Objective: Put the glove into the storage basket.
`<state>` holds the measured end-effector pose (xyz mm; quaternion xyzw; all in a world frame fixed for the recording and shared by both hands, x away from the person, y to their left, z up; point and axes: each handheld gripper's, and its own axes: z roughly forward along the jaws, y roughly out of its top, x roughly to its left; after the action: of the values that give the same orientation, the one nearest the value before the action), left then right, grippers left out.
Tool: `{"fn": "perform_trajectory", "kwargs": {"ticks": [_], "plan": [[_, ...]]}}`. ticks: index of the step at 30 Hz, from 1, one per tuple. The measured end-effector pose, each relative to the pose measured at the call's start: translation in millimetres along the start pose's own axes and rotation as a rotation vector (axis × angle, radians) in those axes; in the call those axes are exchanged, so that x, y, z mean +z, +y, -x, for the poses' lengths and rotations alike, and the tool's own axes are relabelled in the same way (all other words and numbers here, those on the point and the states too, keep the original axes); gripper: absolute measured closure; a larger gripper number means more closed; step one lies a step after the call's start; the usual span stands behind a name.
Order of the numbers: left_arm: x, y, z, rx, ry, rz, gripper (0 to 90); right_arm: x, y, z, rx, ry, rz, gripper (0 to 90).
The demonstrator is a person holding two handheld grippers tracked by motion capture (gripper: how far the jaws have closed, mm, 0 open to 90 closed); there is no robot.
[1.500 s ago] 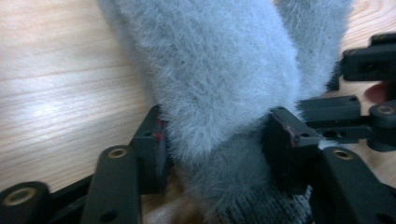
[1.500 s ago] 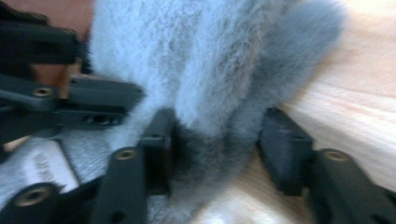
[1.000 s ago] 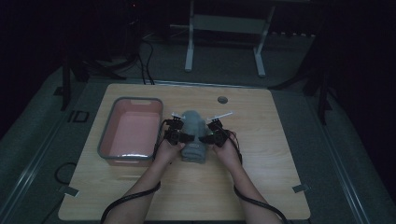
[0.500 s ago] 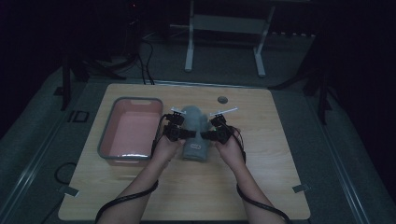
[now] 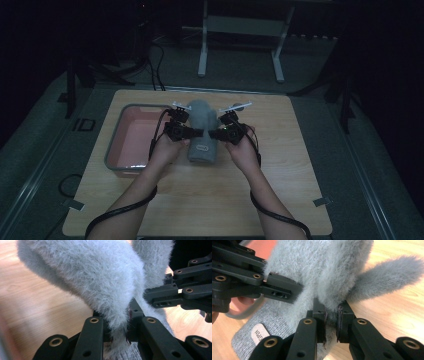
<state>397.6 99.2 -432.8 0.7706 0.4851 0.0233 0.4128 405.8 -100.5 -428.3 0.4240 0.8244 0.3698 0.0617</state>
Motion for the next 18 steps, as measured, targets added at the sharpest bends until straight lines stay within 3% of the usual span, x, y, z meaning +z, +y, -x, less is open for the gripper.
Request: {"fn": "perform_trajectory", "kwargs": {"ticks": [3, 4, 10, 18], "plan": [[-4.4, 0.8, -0.4, 0.004, 0.003, 0.000, 80.1, -2.7, 4.6, -5.7, -0.008, 0.005, 0.003, 80.8], [-17.9, 4.1, -1.8, 0.017, 0.018, 0.000, 80.1, -4.3, 10.5, -13.5, -0.024, 0.003, 0.007, 80.8], [-37.4, 8.4, -8.1, 0.030, 0.042, 0.003, 80.0, -4.2, 25.0, -30.2, -0.051, 0.002, 0.011, 80.9], [-68.8, 8.3, -27.3, 0.036, 0.099, 0.000, 80.1, 10.0, 47.2, -57.4, -0.057, 0.031, 0.017, 80.9]]}}
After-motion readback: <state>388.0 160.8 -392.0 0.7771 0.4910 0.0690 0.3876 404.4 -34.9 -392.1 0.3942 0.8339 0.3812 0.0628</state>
